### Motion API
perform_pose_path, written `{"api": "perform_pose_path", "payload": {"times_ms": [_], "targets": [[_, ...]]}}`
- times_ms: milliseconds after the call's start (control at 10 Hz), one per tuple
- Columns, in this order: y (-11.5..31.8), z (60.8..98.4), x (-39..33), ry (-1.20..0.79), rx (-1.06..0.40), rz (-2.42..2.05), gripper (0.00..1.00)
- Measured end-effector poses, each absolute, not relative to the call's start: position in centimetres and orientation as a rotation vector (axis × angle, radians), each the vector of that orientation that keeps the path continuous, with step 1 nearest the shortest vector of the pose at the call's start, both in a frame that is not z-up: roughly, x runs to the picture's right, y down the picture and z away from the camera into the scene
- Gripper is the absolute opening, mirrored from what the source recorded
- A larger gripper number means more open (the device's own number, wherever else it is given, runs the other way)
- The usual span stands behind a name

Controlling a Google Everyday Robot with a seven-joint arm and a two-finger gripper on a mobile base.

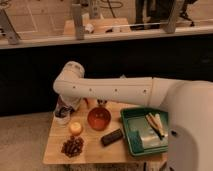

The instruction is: Place brush in paper cup

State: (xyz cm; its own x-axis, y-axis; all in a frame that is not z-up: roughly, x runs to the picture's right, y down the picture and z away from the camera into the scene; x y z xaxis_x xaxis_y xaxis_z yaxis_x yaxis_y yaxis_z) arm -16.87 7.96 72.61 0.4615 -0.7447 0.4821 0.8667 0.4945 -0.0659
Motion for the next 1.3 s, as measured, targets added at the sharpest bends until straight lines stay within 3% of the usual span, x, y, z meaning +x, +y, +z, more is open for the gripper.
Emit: {"api": "perform_pose_path", "payload": {"times_ms": [1300], "targets": [[7.82,72.51,-16.97,-0.375,-0.301,-1.033,0.00]]}}
